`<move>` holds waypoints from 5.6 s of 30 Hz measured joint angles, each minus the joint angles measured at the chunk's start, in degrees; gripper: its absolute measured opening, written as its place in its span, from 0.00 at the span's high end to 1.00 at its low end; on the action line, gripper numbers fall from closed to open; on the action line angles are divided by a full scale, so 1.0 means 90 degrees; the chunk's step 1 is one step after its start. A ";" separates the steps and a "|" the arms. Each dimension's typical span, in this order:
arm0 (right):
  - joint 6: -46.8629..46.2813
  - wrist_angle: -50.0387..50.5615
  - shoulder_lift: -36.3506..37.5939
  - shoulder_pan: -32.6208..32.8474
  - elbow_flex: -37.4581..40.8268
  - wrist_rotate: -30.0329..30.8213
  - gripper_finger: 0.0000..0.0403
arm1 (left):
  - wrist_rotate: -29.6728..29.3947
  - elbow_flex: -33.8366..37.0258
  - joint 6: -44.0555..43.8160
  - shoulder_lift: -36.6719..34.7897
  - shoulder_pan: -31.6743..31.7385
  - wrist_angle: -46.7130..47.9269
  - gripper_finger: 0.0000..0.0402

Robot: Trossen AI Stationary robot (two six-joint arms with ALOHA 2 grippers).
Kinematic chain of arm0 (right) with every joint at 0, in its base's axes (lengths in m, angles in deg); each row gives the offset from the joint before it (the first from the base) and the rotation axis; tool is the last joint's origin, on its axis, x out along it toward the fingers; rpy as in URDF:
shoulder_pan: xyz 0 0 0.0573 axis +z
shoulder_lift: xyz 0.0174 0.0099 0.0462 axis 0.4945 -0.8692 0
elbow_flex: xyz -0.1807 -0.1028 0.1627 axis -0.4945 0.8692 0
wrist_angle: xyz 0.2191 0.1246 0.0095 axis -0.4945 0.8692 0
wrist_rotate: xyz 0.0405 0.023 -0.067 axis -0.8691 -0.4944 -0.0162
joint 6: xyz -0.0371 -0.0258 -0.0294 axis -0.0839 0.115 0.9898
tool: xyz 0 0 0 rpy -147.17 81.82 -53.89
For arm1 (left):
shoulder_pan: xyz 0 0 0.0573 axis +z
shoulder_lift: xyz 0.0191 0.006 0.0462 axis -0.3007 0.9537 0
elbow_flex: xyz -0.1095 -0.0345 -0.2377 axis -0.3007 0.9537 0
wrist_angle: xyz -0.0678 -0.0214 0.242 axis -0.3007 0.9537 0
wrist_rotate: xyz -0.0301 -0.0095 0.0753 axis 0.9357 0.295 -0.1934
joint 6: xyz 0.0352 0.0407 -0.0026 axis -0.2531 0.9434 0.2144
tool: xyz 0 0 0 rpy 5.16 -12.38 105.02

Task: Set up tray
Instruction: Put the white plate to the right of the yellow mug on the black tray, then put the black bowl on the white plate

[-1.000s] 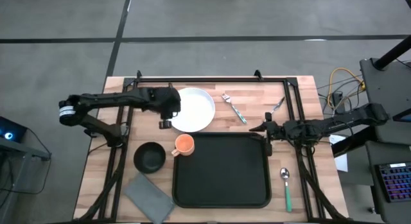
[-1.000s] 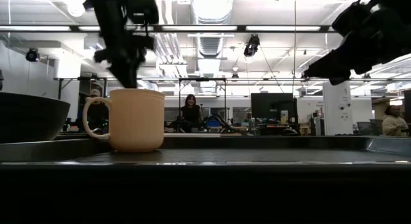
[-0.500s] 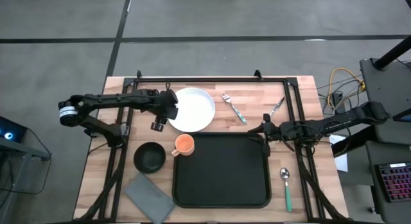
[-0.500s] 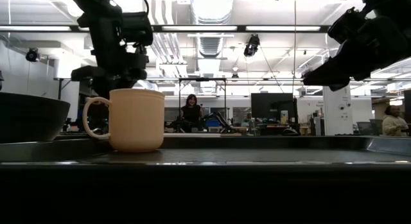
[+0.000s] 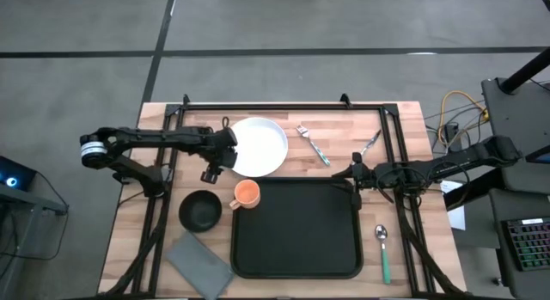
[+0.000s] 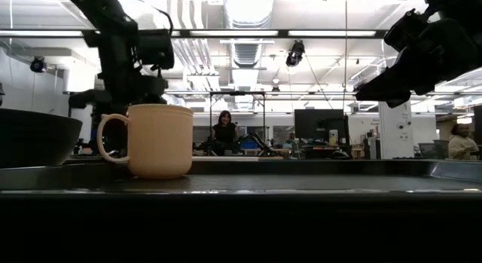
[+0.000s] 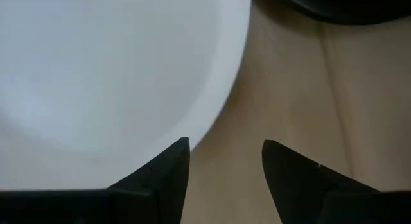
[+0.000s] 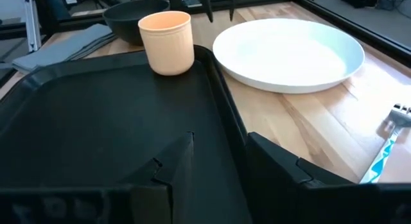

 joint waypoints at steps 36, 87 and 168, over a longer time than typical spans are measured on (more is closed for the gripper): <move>-0.0136 0.0015 0.0000 0.0000 0.0000 -0.0007 0.71 | 0.0057 -0.0703 -0.0590 0.1620 0.0012 -0.0565 0.96; -0.0107 0.1458 0.0551 -0.0632 0.0408 0.2243 0.80 | -0.2468 -0.6936 -0.3397 0.4216 -0.5508 0.1860 1.00; 0.0007 0.1394 0.0665 -0.1209 0.0408 0.0982 0.59 | -0.1549 -0.4447 -1.4399 0.2244 -0.7220 0.4294 0.79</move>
